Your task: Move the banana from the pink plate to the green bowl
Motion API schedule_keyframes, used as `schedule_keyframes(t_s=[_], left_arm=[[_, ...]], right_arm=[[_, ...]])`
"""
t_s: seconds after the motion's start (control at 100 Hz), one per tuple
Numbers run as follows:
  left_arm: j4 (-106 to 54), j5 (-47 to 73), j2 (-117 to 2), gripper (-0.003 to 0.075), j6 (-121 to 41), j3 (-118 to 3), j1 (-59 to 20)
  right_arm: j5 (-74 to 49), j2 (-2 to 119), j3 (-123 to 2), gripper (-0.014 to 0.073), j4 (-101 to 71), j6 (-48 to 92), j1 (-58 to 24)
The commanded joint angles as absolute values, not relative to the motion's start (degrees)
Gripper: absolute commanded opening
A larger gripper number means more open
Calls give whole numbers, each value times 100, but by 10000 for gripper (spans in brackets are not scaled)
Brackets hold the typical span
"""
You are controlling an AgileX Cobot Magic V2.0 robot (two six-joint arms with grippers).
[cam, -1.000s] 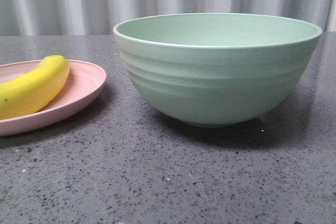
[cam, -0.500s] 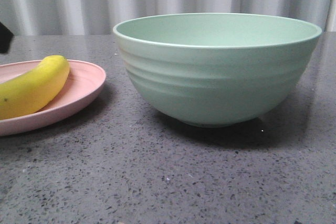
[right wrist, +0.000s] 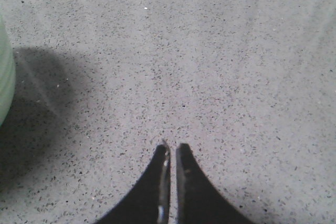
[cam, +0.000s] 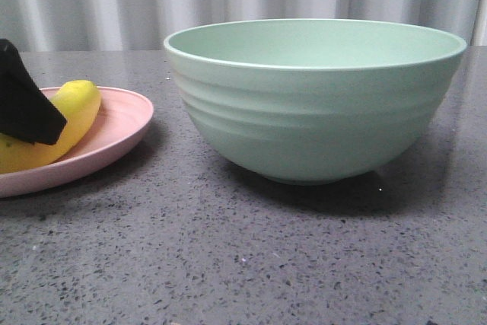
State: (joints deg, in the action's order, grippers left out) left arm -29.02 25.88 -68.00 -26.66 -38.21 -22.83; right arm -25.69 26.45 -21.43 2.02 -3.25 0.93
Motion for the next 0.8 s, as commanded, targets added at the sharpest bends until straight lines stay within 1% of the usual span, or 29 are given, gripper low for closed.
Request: schedule_keyframes(t_s=[0.0, 0.09, 0.15, 0.4, 0.55, 0.66, 0.79], left_arm=[[-3054, 2301, -6801, 459, -2686, -4017, -2337], [-3054, 2256, -6856, 456, -2686, -4017, -2337], [-3054, 2214, -6866, 438, -2686, -4017, -2337], [-3054, 2159, -6866, 274, -2686, -4017, -2337], [-3054, 2159, -6866, 208, -2686, -4017, -2337], [-3054, 2193, -6866, 200, -2686, -4057, -2337], [-3054, 2693, -6856, 200, -2727, -4444, -2337]], right_arm=[[-2186, 2718, -2356, -64, 214, -312, 101], [-2186, 2718, -2356, -64, 214, -312, 101], [-2186, 2718, -2356, -64, 214, -312, 101], [-2186, 2718, -2356, -64, 214, -312, 101], [-2186, 2718, -2356, -64, 214, -312, 101], [-2186, 2718, -2356, -64, 214, -312, 101], [-2282, 2720, -2432, -64, 177, -312, 101]])
